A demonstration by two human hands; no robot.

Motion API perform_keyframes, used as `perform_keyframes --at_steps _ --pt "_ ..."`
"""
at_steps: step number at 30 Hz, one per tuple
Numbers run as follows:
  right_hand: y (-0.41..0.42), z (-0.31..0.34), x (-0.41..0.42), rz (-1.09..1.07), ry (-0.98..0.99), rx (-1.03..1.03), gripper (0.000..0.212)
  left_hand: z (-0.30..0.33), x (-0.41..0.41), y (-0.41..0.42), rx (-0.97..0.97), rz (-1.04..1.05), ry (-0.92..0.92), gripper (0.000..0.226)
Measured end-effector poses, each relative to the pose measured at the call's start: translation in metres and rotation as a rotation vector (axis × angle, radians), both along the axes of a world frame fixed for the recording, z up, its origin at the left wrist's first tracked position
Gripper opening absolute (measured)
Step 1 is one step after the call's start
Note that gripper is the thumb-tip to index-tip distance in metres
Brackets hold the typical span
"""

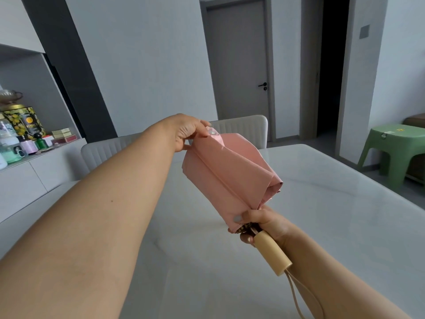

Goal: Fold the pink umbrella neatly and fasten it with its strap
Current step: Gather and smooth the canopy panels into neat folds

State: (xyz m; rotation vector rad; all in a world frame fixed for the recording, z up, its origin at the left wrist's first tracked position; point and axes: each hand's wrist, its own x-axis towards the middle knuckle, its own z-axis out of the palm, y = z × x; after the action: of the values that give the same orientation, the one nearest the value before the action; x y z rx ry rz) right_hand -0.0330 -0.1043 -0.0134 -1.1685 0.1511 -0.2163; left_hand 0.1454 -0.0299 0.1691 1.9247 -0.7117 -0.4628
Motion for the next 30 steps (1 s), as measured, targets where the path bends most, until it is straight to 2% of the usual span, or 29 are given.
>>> perform_keyframes --at_steps 4,7,10,14,17,19,24,28,30 --pt "-0.001 0.001 0.0 0.005 -0.011 0.005 0.039 0.003 0.003 0.005 0.049 -0.01 0.052 0.017" --pt "-0.002 0.002 -0.002 0.016 -0.024 0.0 0.037 0.006 0.003 0.008 -0.02 -0.01 0.147 0.012" --pt "-0.003 0.003 -0.003 0.022 -0.034 -0.008 0.034 0.008 0.006 0.007 -0.103 0.041 0.221 0.019" --pt "-0.002 0.002 -0.002 0.029 -0.036 -0.007 0.036 0.01 0.003 0.008 0.14 0.15 0.021 0.024" --pt "-0.001 0.001 0.0 0.034 -0.028 -0.006 0.035 0.007 -0.001 0.01 0.27 0.151 -0.044 0.015" --pt "-0.001 0.001 0.0 0.039 -0.021 -0.016 0.039 0.006 0.0 0.011 0.233 0.118 -0.02 0.009" --pt "-0.001 0.001 0.0 0.043 -0.023 -0.014 0.055 0.008 0.0 0.012 0.12 0.046 0.026 0.016" --pt "0.0 0.002 -0.001 0.041 -0.038 -0.007 0.048 0.003 0.003 0.013 -0.028 0.065 0.085 0.023" --pt "-0.002 0.002 -0.001 0.027 -0.038 -0.003 0.04 0.001 0.003 0.012 -0.113 0.138 0.01 0.025"
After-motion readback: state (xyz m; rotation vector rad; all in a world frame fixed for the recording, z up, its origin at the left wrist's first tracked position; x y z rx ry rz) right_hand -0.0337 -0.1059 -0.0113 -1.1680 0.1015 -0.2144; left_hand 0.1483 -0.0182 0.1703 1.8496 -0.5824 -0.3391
